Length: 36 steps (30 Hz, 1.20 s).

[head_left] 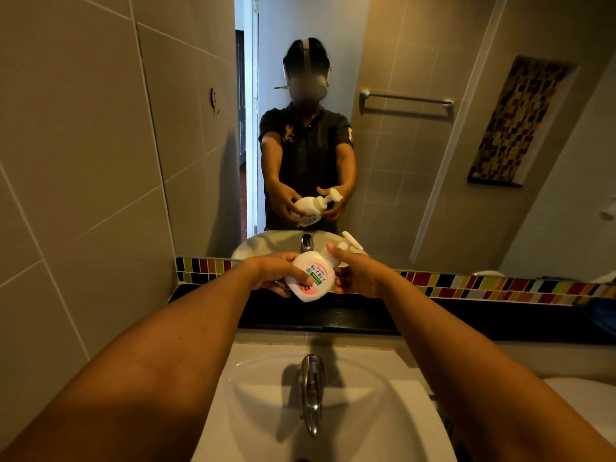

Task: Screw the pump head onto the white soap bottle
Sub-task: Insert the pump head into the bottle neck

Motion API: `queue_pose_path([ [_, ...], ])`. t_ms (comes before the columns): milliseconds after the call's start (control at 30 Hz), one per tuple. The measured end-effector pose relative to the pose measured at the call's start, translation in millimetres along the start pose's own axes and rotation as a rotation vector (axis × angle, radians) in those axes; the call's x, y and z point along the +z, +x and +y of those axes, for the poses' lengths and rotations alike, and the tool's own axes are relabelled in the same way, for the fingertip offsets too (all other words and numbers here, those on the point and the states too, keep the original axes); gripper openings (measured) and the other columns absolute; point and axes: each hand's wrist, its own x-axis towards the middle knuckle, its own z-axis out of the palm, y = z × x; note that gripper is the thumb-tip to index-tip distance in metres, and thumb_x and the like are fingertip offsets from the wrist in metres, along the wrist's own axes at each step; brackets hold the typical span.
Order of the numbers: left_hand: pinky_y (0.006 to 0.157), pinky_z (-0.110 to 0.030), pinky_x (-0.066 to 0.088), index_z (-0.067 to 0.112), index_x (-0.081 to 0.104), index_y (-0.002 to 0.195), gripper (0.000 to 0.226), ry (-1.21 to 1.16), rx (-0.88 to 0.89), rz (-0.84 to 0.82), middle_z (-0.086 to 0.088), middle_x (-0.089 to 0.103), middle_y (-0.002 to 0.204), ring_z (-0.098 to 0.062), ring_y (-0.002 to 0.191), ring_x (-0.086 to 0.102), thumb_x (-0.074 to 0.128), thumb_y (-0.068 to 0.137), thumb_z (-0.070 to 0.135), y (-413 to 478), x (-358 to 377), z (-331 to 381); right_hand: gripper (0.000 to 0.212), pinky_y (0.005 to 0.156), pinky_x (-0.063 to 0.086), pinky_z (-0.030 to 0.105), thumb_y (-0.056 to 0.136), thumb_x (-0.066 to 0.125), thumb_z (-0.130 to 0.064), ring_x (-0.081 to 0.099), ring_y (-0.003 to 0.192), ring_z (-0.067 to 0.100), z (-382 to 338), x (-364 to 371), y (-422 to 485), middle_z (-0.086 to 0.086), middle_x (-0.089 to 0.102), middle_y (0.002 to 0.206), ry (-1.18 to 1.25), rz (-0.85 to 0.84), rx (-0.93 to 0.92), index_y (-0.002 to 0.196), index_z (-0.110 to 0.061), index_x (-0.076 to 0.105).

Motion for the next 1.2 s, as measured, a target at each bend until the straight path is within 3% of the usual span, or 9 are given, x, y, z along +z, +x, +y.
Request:
queue_pose_path([
  [67, 0.075, -0.033, 0.061, 0.024, 0.056, 0.125, 0.053, -0.004, 0.000, -0.006, -0.006, 0.069, 0.116, -0.028, 0.107, 0.069, 0.079, 0.078, 0.025, 0.2, -2.0, 1.4, 0.035, 0.079, 0.053, 0.035, 0.087, 0.067, -0.040, 0.062, 0.085, 0.025, -1.0, -3.5, -2.3, 0.017, 0.066, 0.099, 0.046, -0.042, 0.004, 0.111, -0.017, 0.058],
  [167, 0.073, -0.032, 0.061, 0.024, 0.055, 0.127, 0.056, -0.012, -0.007, -0.006, -0.008, 0.068, 0.119, -0.030, 0.108, 0.069, 0.080, 0.077, 0.025, 0.1, -4.3, 3.2, 0.038, 0.078, 0.055, 0.035, 0.087, 0.068, -0.028, 0.061, 0.086, 0.024, -1.3, -6.7, -0.9, 0.017, 0.063, 0.104, 0.079, -0.039, -0.021, 0.119, -0.012, 0.055],
  [333, 0.068, -0.031, 0.060, 0.023, 0.056, 0.128, 0.059, 0.020, -0.002, -0.011, -0.009, 0.068, 0.120, -0.029, 0.108, 0.069, 0.082, 0.074, 0.025, 2.2, -2.9, 4.0, 0.042, 0.076, 0.054, 0.033, 0.086, 0.070, -0.041, 0.063, 0.071, 0.018, -2.3, -3.7, 2.2, 0.013, 0.067, 0.090, 0.039, 0.015, 0.005, 0.112, -0.009, 0.060],
  [500, 0.070, -0.031, 0.061, 0.024, 0.055, 0.128, 0.057, 0.027, -0.008, -0.011, -0.009, 0.067, 0.121, -0.030, 0.109, 0.068, 0.080, 0.077, 0.024, 1.0, -4.3, 3.1, 0.042, 0.091, 0.051, 0.039, 0.086, 0.069, -0.036, 0.062, 0.083, 0.023, -2.2, -7.5, -0.4, 0.017, 0.065, 0.101, 0.062, -0.058, 0.014, 0.120, -0.014, 0.055],
  [567, 0.072, -0.031, 0.061, 0.024, 0.054, 0.128, 0.057, 0.021, -0.013, -0.014, -0.010, 0.067, 0.123, -0.031, 0.110, 0.067, 0.080, 0.077, 0.023, 0.4, -5.3, 2.9, 0.051, 0.084, 0.055, 0.038, 0.085, 0.071, -0.025, 0.063, 0.084, 0.023, -2.3, -9.1, -0.4, 0.019, 0.065, 0.107, 0.066, -0.076, 0.015, 0.130, -0.010, 0.050],
  [667, 0.071, -0.031, 0.060, 0.024, 0.054, 0.127, 0.055, 0.027, -0.011, -0.003, -0.009, 0.066, 0.122, -0.031, 0.111, 0.067, 0.079, 0.078, 0.023, 0.1, -4.1, 3.2, 0.045, 0.070, 0.057, 0.032, 0.088, 0.069, -0.026, 0.064, 0.074, 0.019, -3.5, -7.0, -1.0, 0.015, 0.067, 0.096, 0.034, -0.048, 0.009, 0.126, -0.007, 0.053],
  [867, 0.074, -0.033, 0.061, 0.025, 0.057, 0.125, 0.056, 0.037, 0.001, -0.001, -0.008, 0.068, 0.119, -0.029, 0.109, 0.067, 0.081, 0.075, 0.025, 2.8, -1.0, 3.0, 0.055, 0.067, 0.055, 0.030, 0.083, 0.069, -0.052, 0.060, 0.067, 0.017, -1.7, -3.0, 2.4, 0.012, 0.066, 0.085, -0.034, -0.014, 0.039, 0.116, -0.008, 0.061],
  [1067, 0.063, -0.029, 0.059, 0.026, 0.056, 0.127, 0.060, 0.018, -0.013, 0.001, -0.009, 0.068, 0.121, -0.030, 0.109, 0.068, 0.082, 0.074, 0.025, 2.7, -5.5, 3.6, 0.044, 0.075, 0.053, 0.034, 0.086, 0.069, -0.025, 0.062, 0.078, 0.020, -3.0, -10.1, 0.1, 0.016, 0.065, 0.099, 0.022, -0.062, 0.004, 0.124, -0.011, 0.052],
  [1200, 0.064, -0.029, 0.059, 0.025, 0.056, 0.127, 0.057, 0.037, 0.003, 0.015, -0.006, 0.068, 0.118, -0.028, 0.107, 0.068, 0.081, 0.075, 0.025, 2.6, -1.0, 7.2, 0.046, 0.065, 0.054, 0.029, 0.086, 0.069, -0.040, 0.060, 0.065, 0.016, -5.0, -5.5, 0.7, 0.011, 0.065, 0.080, -0.014, 0.008, 0.014, 0.115, -0.006, 0.058],
])
